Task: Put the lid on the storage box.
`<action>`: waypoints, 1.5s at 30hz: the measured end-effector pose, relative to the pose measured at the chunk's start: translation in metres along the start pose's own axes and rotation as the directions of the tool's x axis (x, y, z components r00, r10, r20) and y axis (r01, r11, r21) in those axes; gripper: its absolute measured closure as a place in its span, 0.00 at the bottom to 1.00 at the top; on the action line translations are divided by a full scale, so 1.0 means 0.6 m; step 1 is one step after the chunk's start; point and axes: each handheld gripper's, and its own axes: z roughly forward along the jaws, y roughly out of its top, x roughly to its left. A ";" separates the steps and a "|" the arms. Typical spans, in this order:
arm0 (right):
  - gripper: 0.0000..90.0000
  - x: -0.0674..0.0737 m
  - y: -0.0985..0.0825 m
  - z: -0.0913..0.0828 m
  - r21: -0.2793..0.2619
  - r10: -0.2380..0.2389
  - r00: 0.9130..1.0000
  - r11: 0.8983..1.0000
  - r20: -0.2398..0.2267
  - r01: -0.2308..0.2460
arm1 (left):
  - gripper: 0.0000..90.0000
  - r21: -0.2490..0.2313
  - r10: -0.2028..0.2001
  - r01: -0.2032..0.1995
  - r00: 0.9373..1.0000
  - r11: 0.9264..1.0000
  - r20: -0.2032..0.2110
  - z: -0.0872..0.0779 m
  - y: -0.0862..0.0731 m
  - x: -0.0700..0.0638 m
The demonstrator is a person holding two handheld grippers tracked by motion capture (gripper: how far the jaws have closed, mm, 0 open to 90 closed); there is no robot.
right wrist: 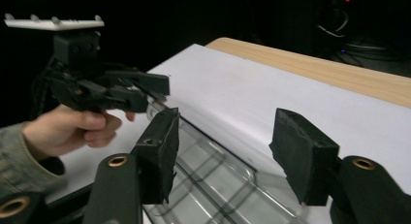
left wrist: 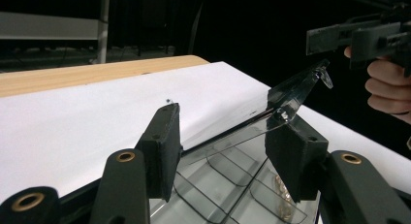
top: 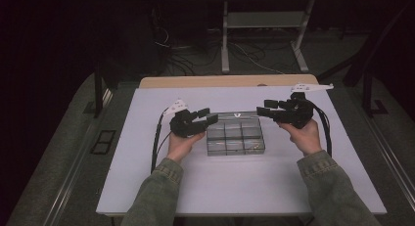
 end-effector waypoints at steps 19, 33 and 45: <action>0.97 0.005 -0.017 0.031 0.054 0.027 1.000 0.998 -0.002 -0.027 | 0.49 0.049 0.078 -0.075 0.995 0.996 -0.065 -0.008 -0.007 -0.024; 0.99 0.018 -0.035 0.056 0.158 0.010 1.000 0.987 -0.023 -0.006 | 0.44 0.143 0.087 -0.073 0.992 0.987 -0.094 -0.015 -0.023 -0.035; 0.99 0.025 -0.053 0.058 0.170 0.022 0.999 0.985 -0.035 -0.015 | 0.44 0.198 0.068 -0.047 0.993 0.979 -0.100 -0.019 -0.040 -0.040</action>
